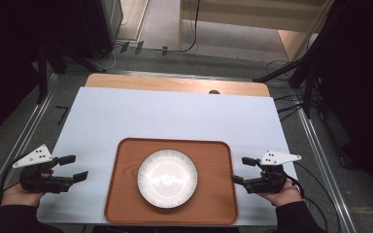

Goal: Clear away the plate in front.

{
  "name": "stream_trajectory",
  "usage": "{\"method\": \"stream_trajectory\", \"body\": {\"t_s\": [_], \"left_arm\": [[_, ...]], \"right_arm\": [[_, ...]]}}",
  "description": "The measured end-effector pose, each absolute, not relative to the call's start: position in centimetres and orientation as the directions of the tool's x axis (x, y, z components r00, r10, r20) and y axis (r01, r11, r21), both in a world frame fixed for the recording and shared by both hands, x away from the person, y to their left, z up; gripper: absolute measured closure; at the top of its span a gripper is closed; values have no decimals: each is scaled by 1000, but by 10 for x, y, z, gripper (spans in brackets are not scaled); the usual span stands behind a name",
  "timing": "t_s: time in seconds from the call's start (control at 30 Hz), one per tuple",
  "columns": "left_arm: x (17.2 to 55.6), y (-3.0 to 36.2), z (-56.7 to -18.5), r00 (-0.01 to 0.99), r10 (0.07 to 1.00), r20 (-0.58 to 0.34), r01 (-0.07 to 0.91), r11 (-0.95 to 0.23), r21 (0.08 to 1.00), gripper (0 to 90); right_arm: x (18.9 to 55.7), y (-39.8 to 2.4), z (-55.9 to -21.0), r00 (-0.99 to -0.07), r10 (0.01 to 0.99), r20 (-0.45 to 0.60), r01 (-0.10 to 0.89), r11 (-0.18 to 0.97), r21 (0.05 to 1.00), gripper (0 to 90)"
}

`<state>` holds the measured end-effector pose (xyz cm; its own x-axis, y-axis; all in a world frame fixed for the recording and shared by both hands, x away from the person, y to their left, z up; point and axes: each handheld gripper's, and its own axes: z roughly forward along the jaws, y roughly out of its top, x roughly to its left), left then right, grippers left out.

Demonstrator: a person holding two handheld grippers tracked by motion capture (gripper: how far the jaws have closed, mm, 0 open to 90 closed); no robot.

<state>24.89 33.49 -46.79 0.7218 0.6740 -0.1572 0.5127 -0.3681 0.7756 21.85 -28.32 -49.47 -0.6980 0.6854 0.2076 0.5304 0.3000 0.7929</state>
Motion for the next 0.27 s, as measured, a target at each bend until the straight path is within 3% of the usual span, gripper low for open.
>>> {"method": "stream_trajectory", "body": {"t_s": [0.27], "left_arm": [[249, 335, -469, 718, 678, -161, 520, -367, 772, 201]], "right_arm": [[219, -284, -495, -698, 685, 206, 528, 298, 795, 192]]}}
